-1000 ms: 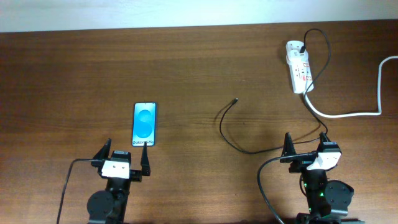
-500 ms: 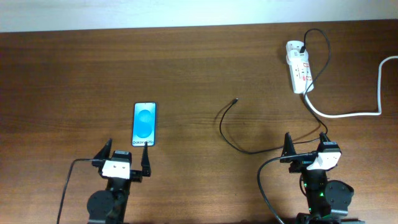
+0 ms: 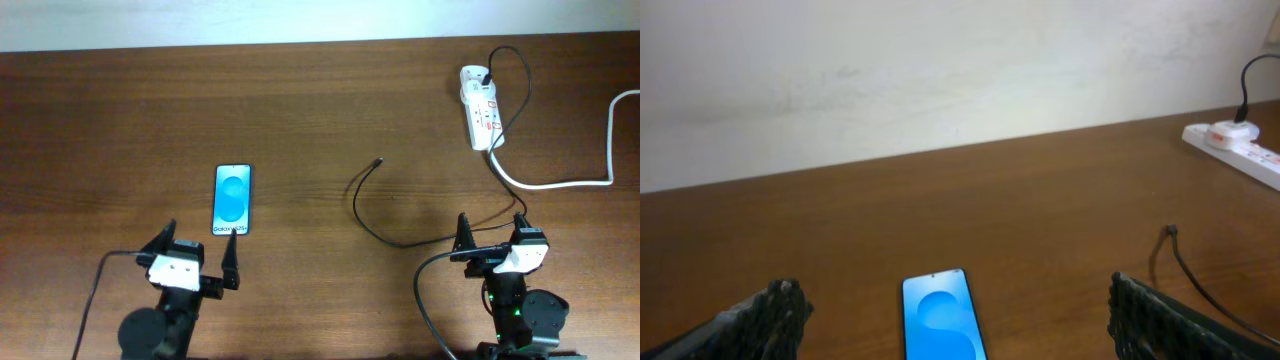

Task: Plug charger to phone and switch on socket
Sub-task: 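Move the left gripper forward over the blue-screen phone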

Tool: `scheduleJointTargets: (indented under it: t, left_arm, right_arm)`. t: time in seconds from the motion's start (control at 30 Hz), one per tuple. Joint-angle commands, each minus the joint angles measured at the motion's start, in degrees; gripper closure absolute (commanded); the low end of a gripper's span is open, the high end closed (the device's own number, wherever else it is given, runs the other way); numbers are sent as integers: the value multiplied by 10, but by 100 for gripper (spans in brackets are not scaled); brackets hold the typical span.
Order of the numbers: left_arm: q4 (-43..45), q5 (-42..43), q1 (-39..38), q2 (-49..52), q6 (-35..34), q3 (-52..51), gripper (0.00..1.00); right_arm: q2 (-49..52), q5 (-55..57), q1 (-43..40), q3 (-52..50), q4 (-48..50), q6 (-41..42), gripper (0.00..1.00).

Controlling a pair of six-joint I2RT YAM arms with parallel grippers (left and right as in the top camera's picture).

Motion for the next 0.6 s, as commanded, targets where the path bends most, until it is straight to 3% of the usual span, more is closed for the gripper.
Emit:
scheduleJointTargets:
  t: [0.0, 0.27, 0.57]
  left_arm:
    - [-23, 8, 3, 70, -8, 59, 1]
    - [-113, 21, 3, 258, -8, 209, 1]
    - [-146, 206, 3, 401, -12, 266, 1]
  right_arm:
    - [-4, 5, 0, -3, -4, 3, 2]
    - [-4, 5, 0, -3, -4, 3, 2]
    - [-4, 5, 0, -3, -4, 3, 2]
